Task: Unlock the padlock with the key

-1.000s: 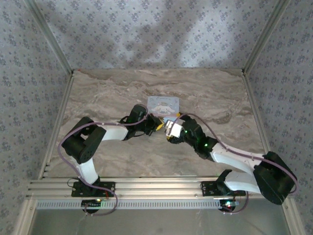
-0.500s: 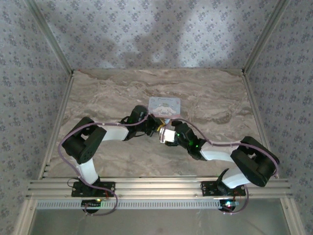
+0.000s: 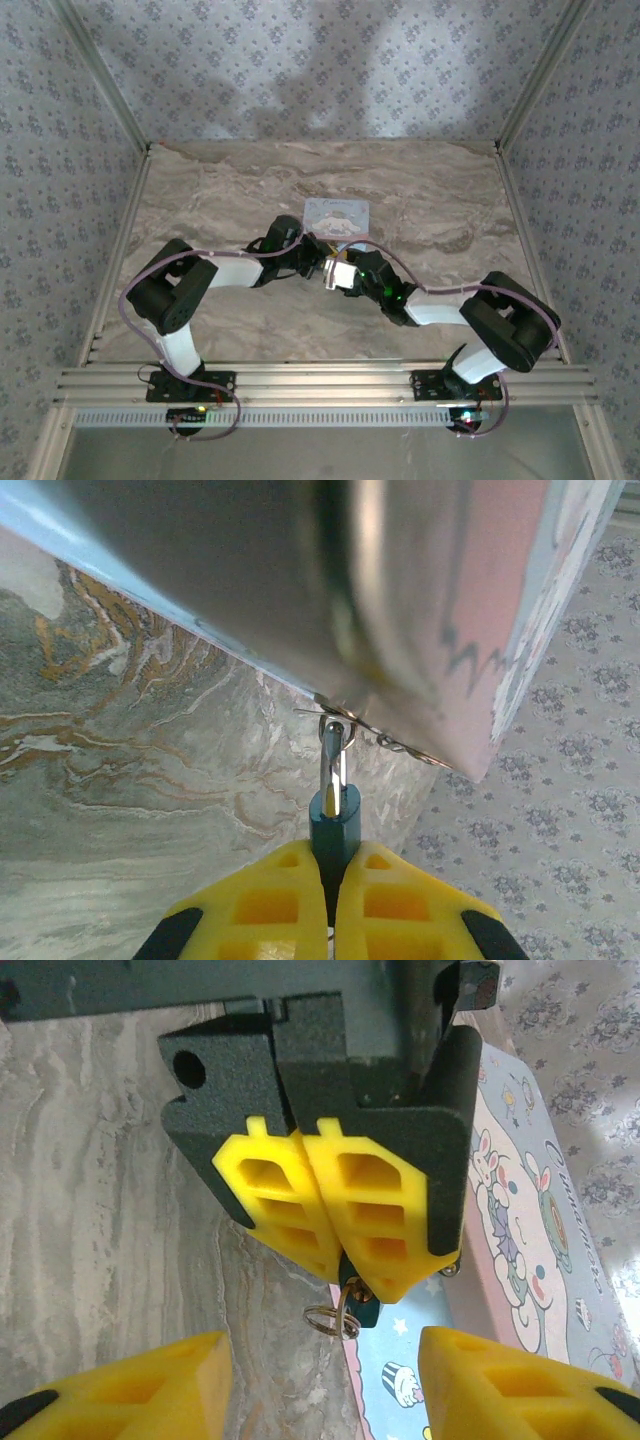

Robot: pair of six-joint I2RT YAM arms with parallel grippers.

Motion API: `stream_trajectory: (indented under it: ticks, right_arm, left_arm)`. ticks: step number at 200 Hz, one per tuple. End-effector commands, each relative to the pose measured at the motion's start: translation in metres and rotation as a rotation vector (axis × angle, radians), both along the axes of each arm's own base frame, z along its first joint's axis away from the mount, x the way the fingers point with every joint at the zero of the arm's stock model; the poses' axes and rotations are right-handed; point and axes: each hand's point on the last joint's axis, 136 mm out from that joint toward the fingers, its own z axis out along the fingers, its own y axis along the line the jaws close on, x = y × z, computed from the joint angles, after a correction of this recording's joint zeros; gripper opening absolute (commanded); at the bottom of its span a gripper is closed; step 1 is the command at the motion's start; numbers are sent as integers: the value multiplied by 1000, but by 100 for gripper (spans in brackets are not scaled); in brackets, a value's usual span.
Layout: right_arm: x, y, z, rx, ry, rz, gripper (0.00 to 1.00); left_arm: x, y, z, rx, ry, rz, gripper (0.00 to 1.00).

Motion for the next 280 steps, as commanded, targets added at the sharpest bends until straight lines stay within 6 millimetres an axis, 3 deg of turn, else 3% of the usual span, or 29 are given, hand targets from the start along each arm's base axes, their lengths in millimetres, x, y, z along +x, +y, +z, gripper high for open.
stream_trajectory:
  ticks: [1, 215, 280]
  right_arm:
    - [10, 7, 14, 53, -23, -13, 48]
    - [23, 7, 12, 74, -45, -81, 0]
    - [23, 13, 26, 125, -51, -108, 0]
  left_arm:
    - [0, -10, 16, -47, -25, -25, 0]
    - [-1, -11, 14, -51, -18, -29, 0]
    - [-2, -10, 14, -55, -17, -24, 0]
